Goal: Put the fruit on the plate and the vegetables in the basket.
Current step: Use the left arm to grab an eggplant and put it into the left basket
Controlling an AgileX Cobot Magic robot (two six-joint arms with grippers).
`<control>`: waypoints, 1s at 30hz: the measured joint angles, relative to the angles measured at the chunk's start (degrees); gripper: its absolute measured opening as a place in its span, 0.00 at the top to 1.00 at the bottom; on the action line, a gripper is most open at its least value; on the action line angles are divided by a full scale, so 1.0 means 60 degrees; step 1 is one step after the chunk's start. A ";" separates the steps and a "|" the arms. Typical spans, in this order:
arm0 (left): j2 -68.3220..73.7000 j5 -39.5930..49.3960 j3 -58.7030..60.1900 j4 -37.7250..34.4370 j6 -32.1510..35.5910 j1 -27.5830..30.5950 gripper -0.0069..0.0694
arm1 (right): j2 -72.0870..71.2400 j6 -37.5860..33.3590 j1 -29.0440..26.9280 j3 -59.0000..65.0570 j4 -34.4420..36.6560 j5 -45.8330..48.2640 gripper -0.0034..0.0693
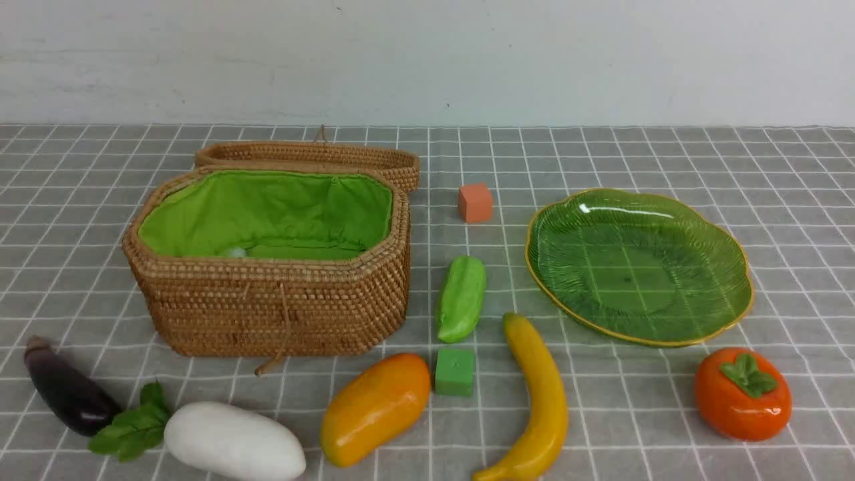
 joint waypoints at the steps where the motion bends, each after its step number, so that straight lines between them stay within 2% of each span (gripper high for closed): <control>1: 0.0000 0.0000 0.0000 0.0000 0.0000 0.0000 0.60 | 0.0000 0.0000 0.0000 0.0000 0.0000 0.0000 0.62; 14: 0.0000 -0.0122 0.0000 0.0020 0.0000 0.0000 0.60 | 0.0000 0.0000 0.0000 0.0000 0.0000 0.0000 0.62; 17: 0.0000 -0.0741 0.0000 -0.0591 -0.0345 0.0000 0.60 | 0.0000 0.0000 0.0000 0.0000 0.0000 0.0000 0.62; 19: 0.0000 -0.1496 0.0000 -0.1975 -0.1244 0.0000 0.60 | 0.0000 0.0000 0.0000 0.0000 0.0000 0.0000 0.62; 23: 0.0000 -0.2179 0.0000 -0.3710 -0.2074 0.0000 0.60 | 0.0000 0.0000 0.0023 0.0000 0.0000 0.0000 0.62; 26: 0.0000 -0.2652 0.0000 -0.4091 -0.2096 0.0000 0.60 | 0.0000 0.0000 0.0182 0.0000 0.0000 0.0000 0.62; 30: 0.0000 -0.2407 -0.0145 -0.4185 -0.1983 0.0000 0.67 | 0.0000 0.0000 0.0249 0.0000 -0.0009 0.0000 0.62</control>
